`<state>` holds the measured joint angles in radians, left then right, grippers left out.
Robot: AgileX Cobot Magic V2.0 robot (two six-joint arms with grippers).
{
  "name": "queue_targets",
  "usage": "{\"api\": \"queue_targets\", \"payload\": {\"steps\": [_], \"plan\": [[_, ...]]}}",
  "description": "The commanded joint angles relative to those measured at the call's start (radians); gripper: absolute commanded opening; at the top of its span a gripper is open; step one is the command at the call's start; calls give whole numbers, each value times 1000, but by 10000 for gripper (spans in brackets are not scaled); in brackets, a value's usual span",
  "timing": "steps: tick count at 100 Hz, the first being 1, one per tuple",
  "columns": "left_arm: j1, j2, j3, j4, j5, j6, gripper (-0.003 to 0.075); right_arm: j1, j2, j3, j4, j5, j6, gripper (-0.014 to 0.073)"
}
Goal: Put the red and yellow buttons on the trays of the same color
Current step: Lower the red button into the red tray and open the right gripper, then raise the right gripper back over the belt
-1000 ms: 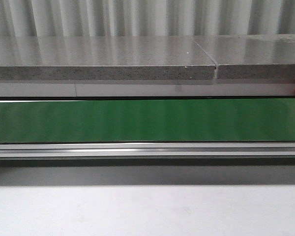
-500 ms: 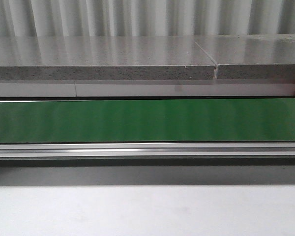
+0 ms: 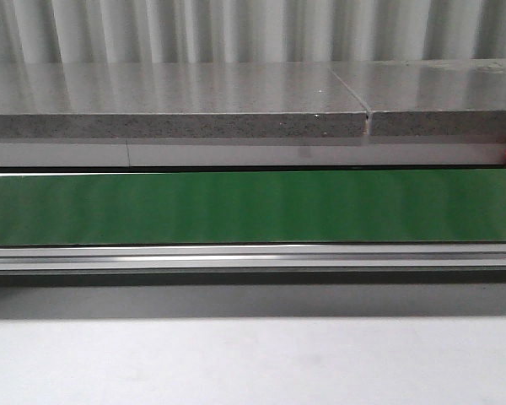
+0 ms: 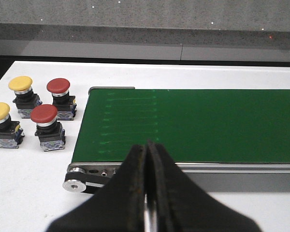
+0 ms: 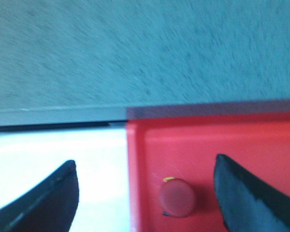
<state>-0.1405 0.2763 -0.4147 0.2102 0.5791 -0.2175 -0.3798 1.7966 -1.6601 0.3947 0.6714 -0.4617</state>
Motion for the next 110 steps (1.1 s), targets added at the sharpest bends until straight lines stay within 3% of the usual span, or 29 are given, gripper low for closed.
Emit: {"api": "queue_targets", "payload": {"steps": [1,16,37,65,79,110], "plan": [[-7,10,-25,0,-70,-5,-21,42,-147,9,26,-30,3,573],[-7,10,-25,0,-70,-5,-21,121,-302,140,24,-47,3,573],[-7,10,-25,0,-70,-5,-21,211,-565,447,23,-150,3,573],[-7,10,-25,0,-70,-5,-21,225,-900,826,29,-178,7,557],[-7,10,-25,0,-70,-5,-21,225,-1032,958,36,-178,54,412],[-7,10,-25,0,-70,-5,-21,225,-1133,1060,36,-152,56,-73]]}}
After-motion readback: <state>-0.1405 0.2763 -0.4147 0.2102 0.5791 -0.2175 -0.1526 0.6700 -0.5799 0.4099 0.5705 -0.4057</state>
